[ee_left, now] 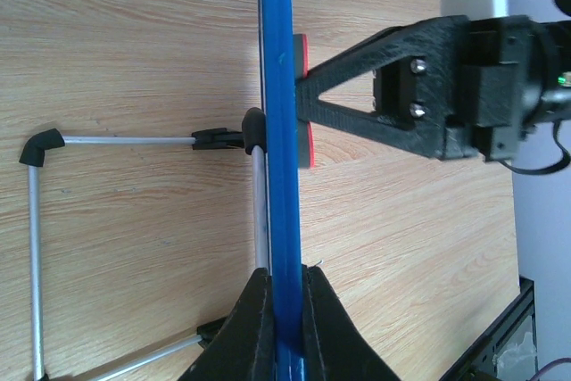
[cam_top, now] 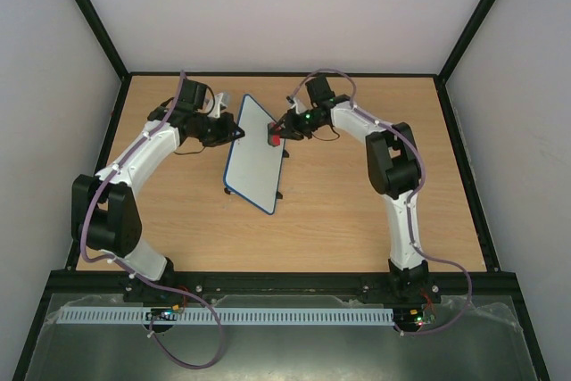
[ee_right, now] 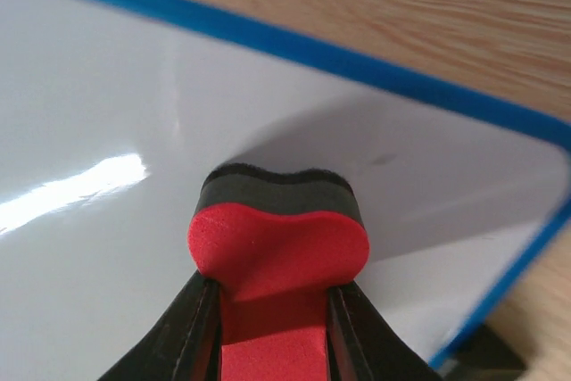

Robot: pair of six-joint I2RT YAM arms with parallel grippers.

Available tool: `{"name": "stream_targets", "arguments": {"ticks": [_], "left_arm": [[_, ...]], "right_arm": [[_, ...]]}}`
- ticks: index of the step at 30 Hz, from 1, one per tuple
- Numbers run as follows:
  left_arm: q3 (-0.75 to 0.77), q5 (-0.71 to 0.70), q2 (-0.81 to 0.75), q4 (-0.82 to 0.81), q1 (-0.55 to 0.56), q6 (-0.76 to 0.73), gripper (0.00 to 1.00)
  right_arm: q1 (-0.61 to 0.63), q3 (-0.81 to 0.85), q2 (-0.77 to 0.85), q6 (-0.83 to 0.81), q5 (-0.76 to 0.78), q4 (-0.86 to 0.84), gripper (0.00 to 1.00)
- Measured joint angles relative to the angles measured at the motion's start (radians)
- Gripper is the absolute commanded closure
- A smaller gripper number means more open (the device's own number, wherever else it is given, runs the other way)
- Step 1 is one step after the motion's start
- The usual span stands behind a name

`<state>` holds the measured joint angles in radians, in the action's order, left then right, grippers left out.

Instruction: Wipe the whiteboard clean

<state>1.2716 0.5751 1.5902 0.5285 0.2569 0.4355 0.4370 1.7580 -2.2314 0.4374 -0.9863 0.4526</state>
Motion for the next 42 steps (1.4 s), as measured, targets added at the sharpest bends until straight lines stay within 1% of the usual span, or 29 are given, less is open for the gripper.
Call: {"name": "stream_targets", "arguments": {"ticks": [4,10,14,19,22,24,27,32,38,42], "left_arm": [[0.000,0.001,0.000,-0.001,0.000,0.000,0.98],[-0.001,0.003,0.000,-0.003,0.000,-0.001,0.97],[-0.003,0.002,0.000,-0.005,0.000,-0.002,0.97],[-0.003,0.003,0.000,-0.007,0.000,-0.009,0.98],[-0.003,0.003,0.000,-0.006,0.000,-0.014,0.97],[-0.003,0.002,0.000,-0.006,0.000,-0.018,0.98],[-0.003,0.002,0.003,-0.006,-0.005,-0.023,0.98],[-0.003,0.010,0.005,-0.008,-0.007,-0.020,0.98],[0.001,0.015,0.005,-0.008,-0.004,-0.017,0.98],[0.003,0.027,0.008,-0.010,0.004,-0.025,0.97]], "right_arm": [[-0.028,-0.027,-0.021,-0.039,0.011,0.001,0.98],[0.003,-0.142,0.060,-0.084,0.062,-0.019,0.98],[0.095,-0.233,0.188,-0.096,0.097,-0.017,0.98],[0.262,-0.294,0.349,-0.104,0.110,-0.027,0.98],[0.322,-0.303,0.387,-0.111,0.110,-0.034,0.98],[0.328,-0.296,0.383,-0.119,0.111,-0.031,0.98],[0.304,-0.274,0.349,-0.119,0.089,-0.023,0.98],[0.174,-0.246,0.261,-0.095,0.078,-0.040,0.98],[-0.008,-0.147,0.072,-0.101,0.157,-0.069,0.98],[-0.087,-0.117,0.009,-0.113,0.185,-0.072,0.98]]}}
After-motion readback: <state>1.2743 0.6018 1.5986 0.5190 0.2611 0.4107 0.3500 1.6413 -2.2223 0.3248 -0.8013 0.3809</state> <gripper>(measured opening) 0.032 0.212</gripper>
